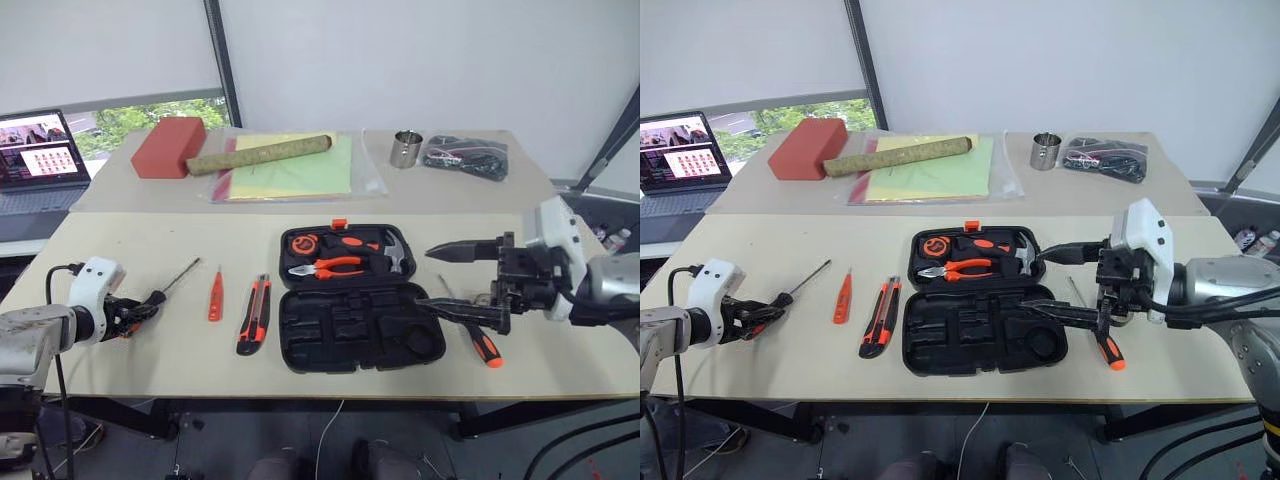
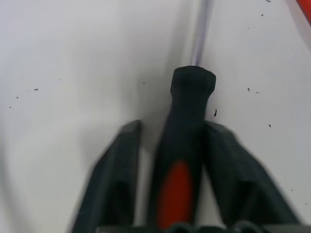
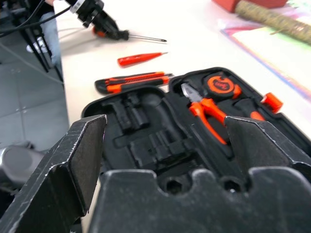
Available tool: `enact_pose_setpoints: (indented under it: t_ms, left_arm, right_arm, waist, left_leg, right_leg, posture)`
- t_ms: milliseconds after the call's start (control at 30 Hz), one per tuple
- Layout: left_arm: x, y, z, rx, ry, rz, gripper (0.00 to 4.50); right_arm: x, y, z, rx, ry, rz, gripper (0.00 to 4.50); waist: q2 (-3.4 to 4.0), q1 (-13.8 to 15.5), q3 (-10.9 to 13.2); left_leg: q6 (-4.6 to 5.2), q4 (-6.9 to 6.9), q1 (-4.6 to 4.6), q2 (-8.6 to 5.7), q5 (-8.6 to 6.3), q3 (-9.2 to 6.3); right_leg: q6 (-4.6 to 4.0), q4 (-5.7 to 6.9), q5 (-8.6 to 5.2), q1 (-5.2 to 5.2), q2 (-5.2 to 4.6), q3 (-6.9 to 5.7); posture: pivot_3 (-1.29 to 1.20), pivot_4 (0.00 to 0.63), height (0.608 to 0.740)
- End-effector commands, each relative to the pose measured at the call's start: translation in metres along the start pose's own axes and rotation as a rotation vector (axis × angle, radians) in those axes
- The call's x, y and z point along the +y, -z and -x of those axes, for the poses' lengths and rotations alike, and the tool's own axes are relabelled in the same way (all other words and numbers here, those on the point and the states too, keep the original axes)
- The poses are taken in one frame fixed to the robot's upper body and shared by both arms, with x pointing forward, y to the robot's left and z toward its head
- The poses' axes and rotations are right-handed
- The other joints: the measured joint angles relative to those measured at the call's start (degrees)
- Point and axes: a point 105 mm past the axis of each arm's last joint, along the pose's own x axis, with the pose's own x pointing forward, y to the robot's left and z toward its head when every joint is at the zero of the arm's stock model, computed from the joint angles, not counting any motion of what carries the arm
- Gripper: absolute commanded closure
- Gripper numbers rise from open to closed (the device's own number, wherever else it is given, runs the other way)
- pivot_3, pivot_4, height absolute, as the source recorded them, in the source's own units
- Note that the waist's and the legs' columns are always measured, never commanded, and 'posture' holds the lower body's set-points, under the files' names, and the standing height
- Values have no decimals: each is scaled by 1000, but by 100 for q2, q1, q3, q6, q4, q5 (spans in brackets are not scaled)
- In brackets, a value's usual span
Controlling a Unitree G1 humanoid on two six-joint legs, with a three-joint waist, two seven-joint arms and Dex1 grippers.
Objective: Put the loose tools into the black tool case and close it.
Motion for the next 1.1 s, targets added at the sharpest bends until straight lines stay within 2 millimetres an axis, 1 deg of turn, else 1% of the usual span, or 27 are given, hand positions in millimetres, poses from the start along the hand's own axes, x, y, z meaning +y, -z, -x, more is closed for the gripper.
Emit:
enact_pose_setpoints:
  t_ms: [33,67,100,133,200,267,333,400,433,467,533,633,767,1000,1100]
  left_arm:
    - [-15,-49,9,-142,113,-128,3604]
    - [-26,-67,13,-192,173,-186,3604]
    - [-43,-87,17,-244,253,-265,3604]
    - [-59,-101,21,-282,328,-340,3604]
    - [-95,-120,26,-311,498,-491,3604]
    - [-124,-131,22,-305,620,-606,3604]
    - [-150,-138,8,-297,693,-702,3604]
    - [-179,-136,-3,-267,796,-779,3604]
    - [-190,-135,-10,-256,826,-809,3604]
    - [-199,-135,-16,-252,841,-832,3604]
    - [-208,-137,-25,-243,851,-850,3604]
    - [-229,-127,-43,-189,911,-896,3604]
    - [-241,-122,-53,-170,923,-908,3604]
    - [-237,-118,-68,-109,858,-909,3604]
    - [-240,-116,-68,-109,874,-917,3604]
  right_arm:
    - [6,-5,5,5,-4,13,0]
    - [9,-4,6,10,-10,10,0]
    - [11,-2,7,16,-13,10,0]
    - [12,-1,7,19,-12,12,0]
    - [12,1,8,27,4,22,0]
    - [12,5,8,36,20,19,0]
    - [13,11,8,47,30,14,0]
    - [12,15,10,57,55,6,0]
    - [11,17,10,57,68,-2,0]
    - [11,18,11,58,79,-9,0]
    - [10,20,12,61,93,-17,0]
    - [12,29,15,84,126,-37,0]
    - [14,29,19,76,160,-44,0]
    - [13,32,21,79,200,-43,0]
    - [12,31,21,72,212,-45,0]
  waist:
    - [-16,11,9]
    - [-31,26,18]
    - [-55,45,32]
    - [-71,53,40]
    - [-76,53,41]
    - [-76,29,41]
    - [-73,0,39]
    - [-73,-8,39]
    - [-73,-11,39]
    - [-76,-25,41]
    - [-82,-52,45]
    - [-83,-44,46]
    - [-83,-36,46]
    - [-83,-10,46]
    - [-83,-7,46]
  left_leg:
    - [0,2,-5,0,0,0]
    - [0,4,-8,-1,0,0]
    - [0,9,-12,-1,0,-2]
    - [0,15,-17,0,0,-6]
    - [0,26,-28,-3,0,-11]
    - [0,27,-25,-12,0,-7]
    - [2,26,-21,-22,1,-3]
    - [6,25,-13,-24,3,-3]
    - [13,26,-14,-22,8,-2]
    - [45,26,-14,-21,25,-2]
    - [51,28,-15,-11,29,-1]
    - [55,34,-16,3,32,-4]
    - [55,42,-17,9,33,-5]
    - [57,56,-26,10,33,-15]
    - [58,60,-29,10,33,-16]
  right_leg:
    - [0,0,1,-2,0,-1]
    - [-1,0,2,-3,0,-1]
    - [-1,0,2,-3,0,-4]
    - [-2,0,3,-4,0,-9]
    - [0,-5,5,-2,-2,-16]
    - [2,-9,7,4,-10,-15]
    - [6,-9,9,11,-14,-15]
    - [7,-9,8,24,-11,-19]
    - [7,-9,8,24,-8,-21]
    - [7,-8,7,25,-6,-21]
    - [8,-9,7,22,4,-21]
    - [5,-3,2,19,12,-23]
    - [7,0,-2,17,12,-24]
    - [10,-1,-4,17,11,-24]
    - [11,-1,-3,17,10,-24]
  posture:
    - [0,150,737]
    - [0,150,737]
    - [0,150,737]
    - [0,150,737]
    - [0,150,737]
    - [0,150,737]
    - [0,150,737]
    - [0,150,737]
    - [0,150,737]
    - [0,150,737]
    - [0,150,737]
    - [0,150,737]
    - [0,150,737]
    - [0,150,737]
    - [0,150,737]
